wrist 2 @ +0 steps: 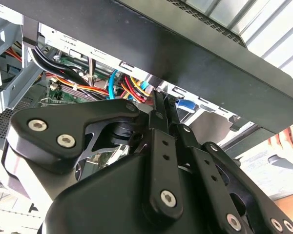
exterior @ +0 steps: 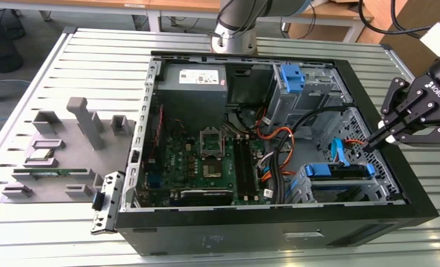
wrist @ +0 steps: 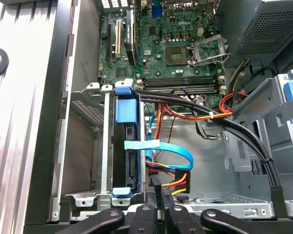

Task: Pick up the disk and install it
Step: 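Insert the second disk wire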

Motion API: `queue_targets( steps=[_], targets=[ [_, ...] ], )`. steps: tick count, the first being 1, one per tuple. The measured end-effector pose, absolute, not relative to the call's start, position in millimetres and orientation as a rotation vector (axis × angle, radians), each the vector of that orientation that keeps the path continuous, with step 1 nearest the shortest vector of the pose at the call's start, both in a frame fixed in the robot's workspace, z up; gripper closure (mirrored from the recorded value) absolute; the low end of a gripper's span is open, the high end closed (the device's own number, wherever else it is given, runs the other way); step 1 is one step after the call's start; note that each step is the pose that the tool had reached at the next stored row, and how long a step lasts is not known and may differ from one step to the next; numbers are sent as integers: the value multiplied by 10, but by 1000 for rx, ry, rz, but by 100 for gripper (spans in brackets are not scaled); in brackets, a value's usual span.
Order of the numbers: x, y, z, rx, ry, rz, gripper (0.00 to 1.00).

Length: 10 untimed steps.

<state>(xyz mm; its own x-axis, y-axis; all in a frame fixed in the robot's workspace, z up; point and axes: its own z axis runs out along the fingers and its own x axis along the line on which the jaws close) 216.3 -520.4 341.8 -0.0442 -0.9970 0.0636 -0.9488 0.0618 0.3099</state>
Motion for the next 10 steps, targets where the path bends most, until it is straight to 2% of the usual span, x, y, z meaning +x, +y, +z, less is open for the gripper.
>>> queue_targets(
  steps=[10],
  targets=[
    [2162,-5204,3419,1970,-2081,-266,84]
  ],
)
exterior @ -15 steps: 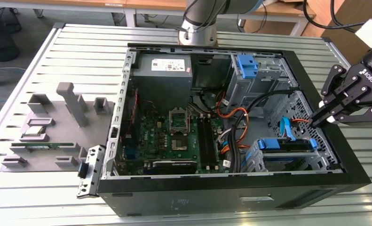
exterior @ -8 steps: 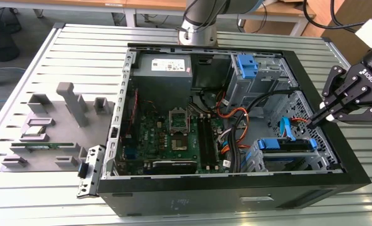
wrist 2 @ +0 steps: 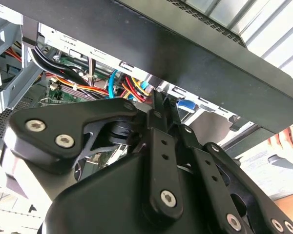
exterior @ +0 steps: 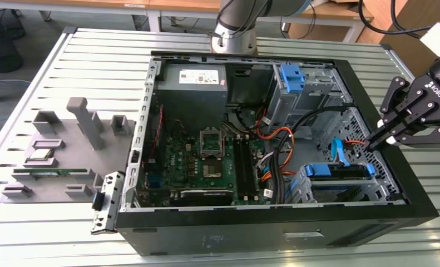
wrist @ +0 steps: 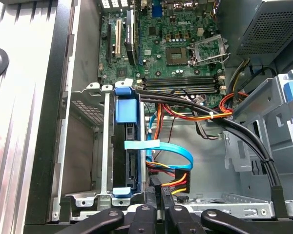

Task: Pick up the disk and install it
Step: 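Insert the second disk wire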

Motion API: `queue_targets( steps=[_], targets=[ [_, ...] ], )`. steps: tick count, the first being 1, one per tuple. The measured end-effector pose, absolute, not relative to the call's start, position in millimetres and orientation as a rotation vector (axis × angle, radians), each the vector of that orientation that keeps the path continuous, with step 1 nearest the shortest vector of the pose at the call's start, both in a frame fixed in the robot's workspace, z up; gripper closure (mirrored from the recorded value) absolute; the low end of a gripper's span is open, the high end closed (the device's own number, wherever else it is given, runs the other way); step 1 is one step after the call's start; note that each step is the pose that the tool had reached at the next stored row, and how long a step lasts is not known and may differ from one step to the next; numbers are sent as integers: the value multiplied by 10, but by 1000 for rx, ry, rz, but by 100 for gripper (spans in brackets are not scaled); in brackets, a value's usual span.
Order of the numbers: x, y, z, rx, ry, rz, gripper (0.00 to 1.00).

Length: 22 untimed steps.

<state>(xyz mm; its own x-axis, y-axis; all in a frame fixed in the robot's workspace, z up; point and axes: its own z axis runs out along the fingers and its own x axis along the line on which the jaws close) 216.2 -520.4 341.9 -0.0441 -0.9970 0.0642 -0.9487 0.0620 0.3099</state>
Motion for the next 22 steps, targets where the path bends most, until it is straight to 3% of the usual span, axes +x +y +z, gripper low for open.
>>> queue_targets(
  steps=[1,2,12,17,22],
  targets=[
    [2163,-5204,3418,1970,-2081,-266,84],
    [2163,-5204,3419,1970,-2081,-266,77],
    [2163,-5203,3402,1942,-2073,-223,77],
    [2163,-5202,3396,1918,-2043,-267,77],
    [2163,-5203,3396,1915,-2040,-272,77]
  ],
)
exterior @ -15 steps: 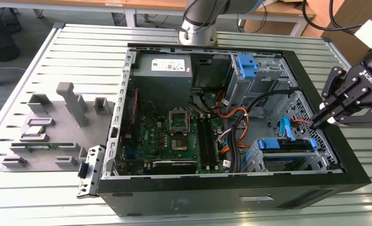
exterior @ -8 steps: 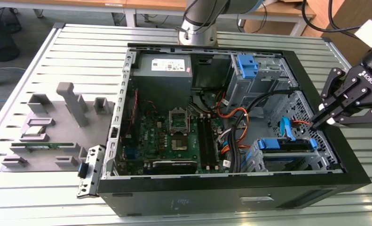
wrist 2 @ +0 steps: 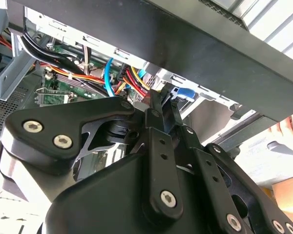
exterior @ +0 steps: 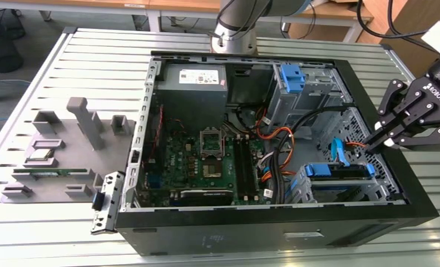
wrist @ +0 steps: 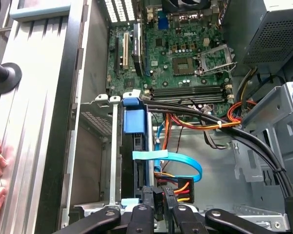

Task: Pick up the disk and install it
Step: 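Insert the second disk wire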

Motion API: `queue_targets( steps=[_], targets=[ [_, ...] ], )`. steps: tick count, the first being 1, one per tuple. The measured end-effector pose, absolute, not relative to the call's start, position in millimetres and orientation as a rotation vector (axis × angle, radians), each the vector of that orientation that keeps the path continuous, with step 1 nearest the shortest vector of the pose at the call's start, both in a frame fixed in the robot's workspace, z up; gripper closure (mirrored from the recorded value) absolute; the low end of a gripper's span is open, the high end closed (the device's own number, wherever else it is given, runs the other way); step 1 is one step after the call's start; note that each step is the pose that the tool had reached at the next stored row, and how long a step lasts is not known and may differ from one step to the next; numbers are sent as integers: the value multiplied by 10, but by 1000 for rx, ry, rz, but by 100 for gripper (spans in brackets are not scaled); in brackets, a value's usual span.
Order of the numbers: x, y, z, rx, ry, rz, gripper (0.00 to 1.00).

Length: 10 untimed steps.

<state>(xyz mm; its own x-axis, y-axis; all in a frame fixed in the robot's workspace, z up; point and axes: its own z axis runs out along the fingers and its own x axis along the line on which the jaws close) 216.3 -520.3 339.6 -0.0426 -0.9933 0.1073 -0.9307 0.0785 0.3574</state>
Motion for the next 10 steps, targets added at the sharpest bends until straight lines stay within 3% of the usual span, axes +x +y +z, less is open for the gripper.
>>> queue_targets(
  steps=[10],
  targets=[
    [2170,-5172,3395,1915,-2039,-273,77]
  ],
)
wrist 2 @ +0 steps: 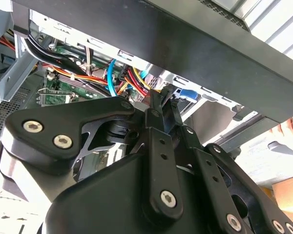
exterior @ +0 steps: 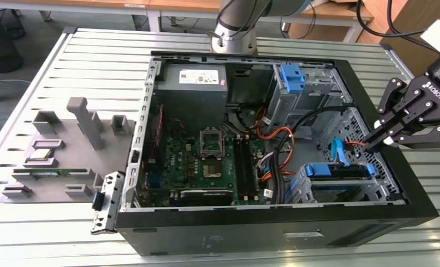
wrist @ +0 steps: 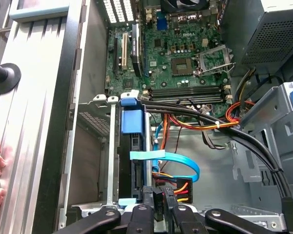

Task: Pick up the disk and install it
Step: 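Insert the second disk wire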

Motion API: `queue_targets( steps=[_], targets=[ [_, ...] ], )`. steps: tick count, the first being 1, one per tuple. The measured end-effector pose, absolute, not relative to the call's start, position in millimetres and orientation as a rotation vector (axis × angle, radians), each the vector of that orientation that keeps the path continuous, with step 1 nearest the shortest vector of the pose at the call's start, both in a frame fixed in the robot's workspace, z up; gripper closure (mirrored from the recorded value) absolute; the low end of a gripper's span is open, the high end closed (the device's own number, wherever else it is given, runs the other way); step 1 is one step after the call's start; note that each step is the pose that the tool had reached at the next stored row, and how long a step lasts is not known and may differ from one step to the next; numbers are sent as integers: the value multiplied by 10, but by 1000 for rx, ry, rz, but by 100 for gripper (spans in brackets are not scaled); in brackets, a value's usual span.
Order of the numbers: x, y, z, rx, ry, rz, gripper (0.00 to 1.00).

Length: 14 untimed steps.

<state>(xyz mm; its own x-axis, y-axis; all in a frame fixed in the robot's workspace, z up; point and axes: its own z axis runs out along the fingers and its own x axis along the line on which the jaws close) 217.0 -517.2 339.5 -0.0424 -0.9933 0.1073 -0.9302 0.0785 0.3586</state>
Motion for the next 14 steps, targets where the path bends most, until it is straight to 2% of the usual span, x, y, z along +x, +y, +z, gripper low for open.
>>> queue_targets(
  steps=[9,11,14],
  targets=[
    [2173,-5167,3395,1915,-2039,-272,77],
    [2173,-5167,3395,1915,-2039,-272,84],
    [2173,-5167,3395,1915,-2039,-272,84]
  ],
)
